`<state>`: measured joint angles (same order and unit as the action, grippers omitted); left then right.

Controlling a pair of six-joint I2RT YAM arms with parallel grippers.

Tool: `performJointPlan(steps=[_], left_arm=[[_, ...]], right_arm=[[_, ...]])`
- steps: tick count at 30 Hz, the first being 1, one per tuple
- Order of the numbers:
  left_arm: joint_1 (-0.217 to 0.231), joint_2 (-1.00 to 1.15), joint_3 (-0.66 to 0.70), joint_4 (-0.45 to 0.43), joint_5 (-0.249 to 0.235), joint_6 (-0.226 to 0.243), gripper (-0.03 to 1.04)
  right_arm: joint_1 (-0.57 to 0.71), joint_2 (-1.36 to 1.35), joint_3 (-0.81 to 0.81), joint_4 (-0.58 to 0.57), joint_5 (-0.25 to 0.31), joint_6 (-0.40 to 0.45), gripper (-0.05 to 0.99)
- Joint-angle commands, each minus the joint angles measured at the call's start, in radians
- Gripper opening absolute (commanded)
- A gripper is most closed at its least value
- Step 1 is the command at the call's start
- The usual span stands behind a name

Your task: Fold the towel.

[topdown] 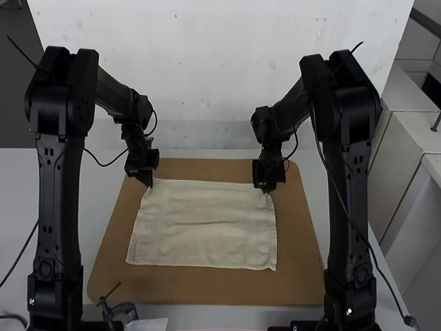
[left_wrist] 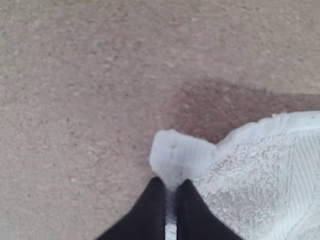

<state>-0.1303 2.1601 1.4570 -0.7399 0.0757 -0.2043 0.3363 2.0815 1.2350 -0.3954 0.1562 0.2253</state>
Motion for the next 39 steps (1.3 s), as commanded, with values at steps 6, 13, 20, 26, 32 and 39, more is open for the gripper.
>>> performJointPlan(steps=[6,13,20,26,32,39], left_arm=[[-0.026,-0.201,-0.02,0.0,-0.022,-0.049,0.02],[-0.017,-0.299,-0.041,0.0,-0.033,-0.078,0.02],[-0.037,-0.387,-0.184,0.024,-0.031,-0.08,0.02],[-0.074,-0.467,-0.33,0.059,-0.031,-0.078,0.02],[-0.109,-0.565,-0.455,0.073,-0.033,-0.075,0.02],[-0.107,-0.687,-0.541,0.074,-0.03,-0.066,0.02]], right_arm=[[-0.017,-0.127,0.095,0.0,0.078,0.016,0.02],[-0.017,-0.218,0.08,0.035,0.085,0.019,0.02],[-0.01,-0.299,-0.048,0.081,0.083,0.011,0.02],[0.0,-0.374,-0.181,0.104,0.082,0.002,0.02],[0.026,-0.477,-0.325,0.109,0.082,-0.021,0.02],[0.053,-0.609,-0.459,0.107,0.078,-0.027,0.02]])
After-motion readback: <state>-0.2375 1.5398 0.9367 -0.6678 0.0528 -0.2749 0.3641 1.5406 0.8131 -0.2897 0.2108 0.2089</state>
